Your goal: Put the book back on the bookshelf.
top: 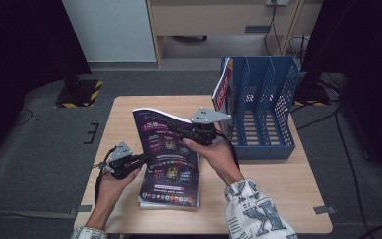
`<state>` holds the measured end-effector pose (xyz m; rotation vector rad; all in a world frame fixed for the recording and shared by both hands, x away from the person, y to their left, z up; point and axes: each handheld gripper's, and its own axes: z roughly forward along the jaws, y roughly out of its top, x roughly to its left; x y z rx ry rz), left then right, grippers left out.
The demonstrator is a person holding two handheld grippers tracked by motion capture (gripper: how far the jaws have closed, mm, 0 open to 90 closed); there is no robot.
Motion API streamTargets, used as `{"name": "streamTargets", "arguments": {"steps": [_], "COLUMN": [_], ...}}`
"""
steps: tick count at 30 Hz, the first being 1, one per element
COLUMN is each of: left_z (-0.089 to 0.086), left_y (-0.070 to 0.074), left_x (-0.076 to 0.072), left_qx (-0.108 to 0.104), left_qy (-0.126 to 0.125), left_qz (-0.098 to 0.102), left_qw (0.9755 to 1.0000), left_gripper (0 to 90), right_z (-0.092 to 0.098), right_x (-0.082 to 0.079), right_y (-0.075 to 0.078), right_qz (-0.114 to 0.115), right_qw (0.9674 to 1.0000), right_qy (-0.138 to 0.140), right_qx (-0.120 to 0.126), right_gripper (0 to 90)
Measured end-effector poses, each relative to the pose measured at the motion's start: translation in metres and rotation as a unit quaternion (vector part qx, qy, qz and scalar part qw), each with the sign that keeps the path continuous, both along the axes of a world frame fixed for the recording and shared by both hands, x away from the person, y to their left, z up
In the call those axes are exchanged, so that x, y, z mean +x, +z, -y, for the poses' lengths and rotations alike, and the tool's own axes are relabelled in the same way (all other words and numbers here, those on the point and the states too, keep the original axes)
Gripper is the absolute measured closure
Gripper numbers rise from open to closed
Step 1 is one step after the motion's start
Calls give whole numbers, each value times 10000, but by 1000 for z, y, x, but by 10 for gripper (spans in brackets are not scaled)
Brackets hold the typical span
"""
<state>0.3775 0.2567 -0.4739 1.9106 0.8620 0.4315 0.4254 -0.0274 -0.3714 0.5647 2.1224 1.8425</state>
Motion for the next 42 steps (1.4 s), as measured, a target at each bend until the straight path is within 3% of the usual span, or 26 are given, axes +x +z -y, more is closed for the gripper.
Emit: {"name": "streamTargets", "arguments": {"steps": [7, 9, 11, 14, 17, 19, 21, 27, 30, 31, 35, 42], "left_z": [-1, -1, -2, -9, -13, -19, -23, -34, -43, -43, -49, -49], "left_y": [-2, -5, -7, -11, -13, -20, -25, -33, -39, -39, -47, -55], "left_x": [1, 1, 1, 2, 4, 7, 9, 14, 16, 16, 21, 23], "left_qx": [-89, -100, 22, 42, 175, 513, 681, 696, 816, 816, 983, 1160], "left_qy": [120, 197, 258, 525, 629, 803, 925, 1189, 1412, 1412, 1650, 1706], "left_qz": [-3, -31, -56, -128, -156, -259, -354, -536, -730, -730, -975, -1153], "left_qw": [9999, 9998, 9996, 9985, 9977, 9951, 9928, 9890, 9839, 9839, 9765, 9717], "left_gripper": [769, 694, 615, 468, 357, 282, 221, 106, 86, 82, 80, 80], "right_z": [0, 0, 0, 5, 9, 14, 18, 27, 30, 30, 33, 44], "right_x": [-2, -4, -6, -10, -12, -13, -13, -16, -19, -19, -21, -29], "right_y": [0, 1, 3, 8, 11, 14, 15, 20, 22, 22, 23, 24], "right_qz": [128, 154, 184, 198, 259, 292, 270, 241, 247, 247, 257, 239], "right_qw": [9998, 9996, 9995, 9992, 9987, 9978, 9975, 9970, 9971, 9971, 9969, 9967], "right_qy": [-163, -201, -215, -357, -440, -584, -648, -714, -706, -706, -733, -762], "right_qx": [-44, -86, -131, -32, 34, 61, 77, 166, 140, 140, 127, 135], "right_gripper": [823, 825, 825, 826, 826, 826, 826, 826, 826, 826, 826, 826]}}
